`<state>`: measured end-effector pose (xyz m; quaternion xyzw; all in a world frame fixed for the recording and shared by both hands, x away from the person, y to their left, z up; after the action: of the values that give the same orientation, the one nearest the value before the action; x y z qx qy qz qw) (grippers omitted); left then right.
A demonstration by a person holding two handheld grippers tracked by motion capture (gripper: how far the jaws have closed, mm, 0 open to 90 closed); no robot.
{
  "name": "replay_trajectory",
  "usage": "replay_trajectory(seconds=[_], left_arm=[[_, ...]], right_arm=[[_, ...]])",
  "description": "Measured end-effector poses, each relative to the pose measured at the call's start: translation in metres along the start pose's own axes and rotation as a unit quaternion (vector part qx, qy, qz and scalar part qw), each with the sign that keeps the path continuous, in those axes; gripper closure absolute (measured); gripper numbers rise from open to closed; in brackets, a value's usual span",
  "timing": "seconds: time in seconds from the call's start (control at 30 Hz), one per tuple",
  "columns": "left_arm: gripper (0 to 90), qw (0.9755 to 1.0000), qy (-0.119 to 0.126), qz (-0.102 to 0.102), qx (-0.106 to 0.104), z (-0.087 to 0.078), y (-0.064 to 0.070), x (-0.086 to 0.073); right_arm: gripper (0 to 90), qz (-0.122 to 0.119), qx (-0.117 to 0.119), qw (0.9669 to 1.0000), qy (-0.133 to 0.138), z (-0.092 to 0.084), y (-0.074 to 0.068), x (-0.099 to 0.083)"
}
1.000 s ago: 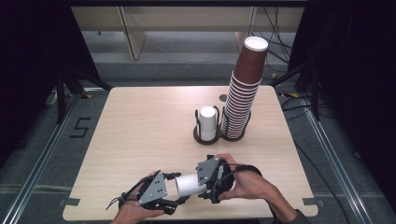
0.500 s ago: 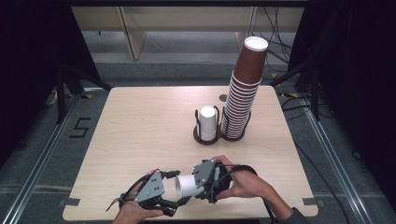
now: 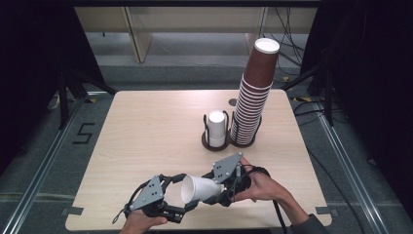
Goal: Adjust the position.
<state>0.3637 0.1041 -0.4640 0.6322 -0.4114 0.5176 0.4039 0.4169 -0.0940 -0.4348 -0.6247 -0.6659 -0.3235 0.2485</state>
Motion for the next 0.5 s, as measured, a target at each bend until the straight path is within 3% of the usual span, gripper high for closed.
replay_trajectory(seconds=[0.2,0.3,0.33,0.37,0.47,0.5], left_arm=[[23.6,0.9998,-0.012,0.01,-0.012,-0.0006,-0.0001,0.0007],[25.0,0.9997,-0.019,0.012,-0.007,-0.0003,-0.0002,0.0005],[25.5,0.9998,-0.016,0.011,-0.009,0.0011,-0.001,0.0002],[26.3,0.9995,-0.029,0.013,-0.001,-0.0006,-0.0019,0.0002],[26.7,0.9987,-0.049,0.009,0.011,-0.0026,-0.0042,0.0002],[26.9,0.9986,-0.051,0.006,0.013,-0.0025,-0.0042,0.0004]], right_arm=[[32.7,0.001,0.003,1.0,-0.005,0.0041,-0.0004,-0.0013],[31.1,0.0,-0.01,0.9998,-0.017,0.0051,-0.001,-0.0016],[28.1,0.005,-0.017,0.9996,-0.022,0.0049,-0.0013,-0.0012],[24.3,-0.011,-0.04,0.9982,-0.043,0.0032,-0.0004,-0.001],[22.7,-0.031,-0.06,0.9965,-0.05,0.0021,0.0,0.0006],[17.8,-0.038,-0.079,0.994,-0.066,0.0018,-0.0017,0.0019]])
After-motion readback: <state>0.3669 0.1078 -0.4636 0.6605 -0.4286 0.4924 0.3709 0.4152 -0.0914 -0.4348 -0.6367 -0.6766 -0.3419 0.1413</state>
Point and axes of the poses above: each handheld gripper's, and its own axes: z roughly forward along the jaws, x roughly out of its top, y roughly to its right, the point moved 3 cm from there along z, roughly forward along the jaws, and after that the axes turned 8 degrees about -x, right-handed, at the moved point
